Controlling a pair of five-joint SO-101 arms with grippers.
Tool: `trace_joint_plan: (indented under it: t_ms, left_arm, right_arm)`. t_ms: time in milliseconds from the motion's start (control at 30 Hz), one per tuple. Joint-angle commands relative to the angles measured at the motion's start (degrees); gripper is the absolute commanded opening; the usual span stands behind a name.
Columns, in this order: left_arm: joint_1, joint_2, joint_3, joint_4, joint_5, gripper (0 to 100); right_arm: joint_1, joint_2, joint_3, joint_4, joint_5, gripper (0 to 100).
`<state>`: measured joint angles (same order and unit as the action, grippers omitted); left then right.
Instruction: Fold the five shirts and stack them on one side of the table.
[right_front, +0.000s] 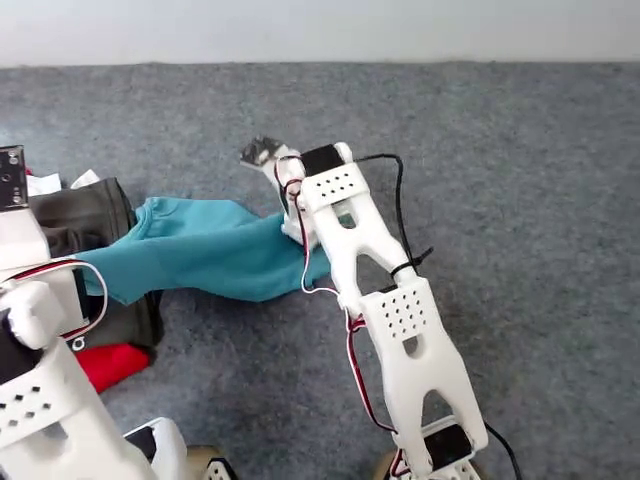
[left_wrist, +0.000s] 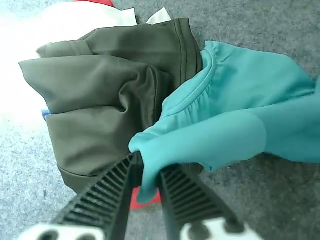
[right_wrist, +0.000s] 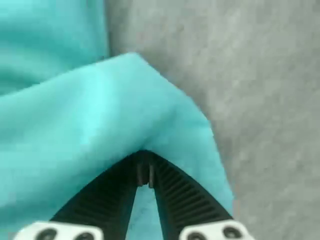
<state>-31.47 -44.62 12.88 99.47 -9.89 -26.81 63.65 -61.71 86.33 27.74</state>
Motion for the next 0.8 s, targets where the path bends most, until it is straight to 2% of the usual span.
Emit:
trace_joint_plan:
  t_ms: [0,100,200,400,667,767]
  left_arm:
    - [-0.26,-0.18,-1.10,0.88,0.00,2]
    - [-0.35,-0.18,-1.10,0.88,0.00,2]
    - [-0.35,-0.18,-1.10,0.88,0.00,2]
    - [-0.35,0.00,-1.10,0.88,0.00,2]
    - [-0.35,0.18,-1.10,0.88,0.00,2]
    - [-0.35,0.18,-1.10,0.88,0.00,2]
  right_arm:
    - [0.84,1.10,-5.19,-13.41,0.44,0.9]
    - [0.66,3.12,-8.88,-21.67,0.44,0.9]
    - [0.04,4.18,-12.04,-22.37,0.44,0.9]
    - [-0.22,4.18,-20.31,-9.71,0.35,0.9]
    - [-0.31,4.09,-34.81,16.31,0.26,0.9]
    - [0.92,3.74,-33.14,16.84,0.00,0.9]
